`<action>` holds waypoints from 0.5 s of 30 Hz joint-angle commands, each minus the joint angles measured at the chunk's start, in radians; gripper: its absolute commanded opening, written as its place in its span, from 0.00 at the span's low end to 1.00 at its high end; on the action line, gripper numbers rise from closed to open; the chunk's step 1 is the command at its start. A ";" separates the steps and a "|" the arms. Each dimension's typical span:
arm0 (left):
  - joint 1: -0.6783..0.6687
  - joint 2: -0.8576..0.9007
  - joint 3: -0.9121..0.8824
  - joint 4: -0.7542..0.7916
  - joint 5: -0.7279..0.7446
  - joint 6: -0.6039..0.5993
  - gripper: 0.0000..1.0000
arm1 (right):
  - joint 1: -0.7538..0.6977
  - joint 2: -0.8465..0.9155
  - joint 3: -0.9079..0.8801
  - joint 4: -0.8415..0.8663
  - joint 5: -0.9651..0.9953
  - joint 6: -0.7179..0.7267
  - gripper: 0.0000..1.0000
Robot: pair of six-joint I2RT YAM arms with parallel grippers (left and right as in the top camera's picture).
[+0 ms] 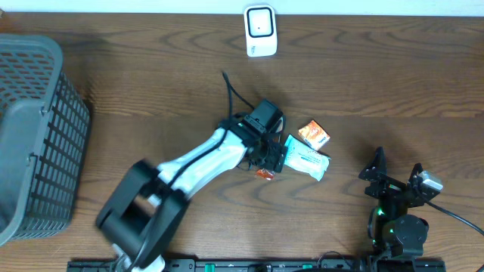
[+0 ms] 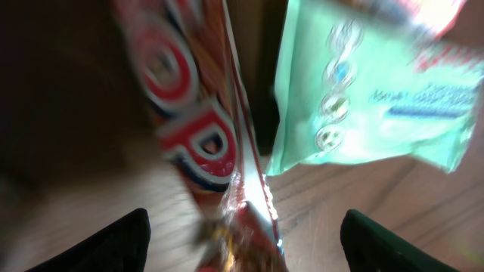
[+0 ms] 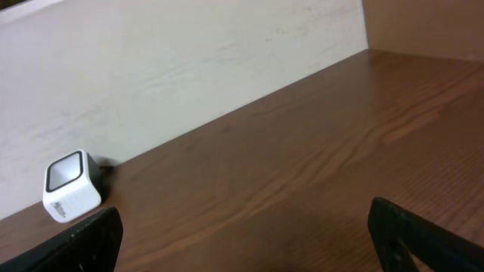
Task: Scan the item barcode
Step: 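Carry the red snack bar with the left gripper toward the scanner, then drop the snack bar left of the wipes and retract the left arm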
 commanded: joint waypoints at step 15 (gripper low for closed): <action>0.009 -0.682 0.159 0.837 -0.964 1.152 0.83 | 0.009 -0.005 -0.003 -0.002 0.010 -0.011 0.99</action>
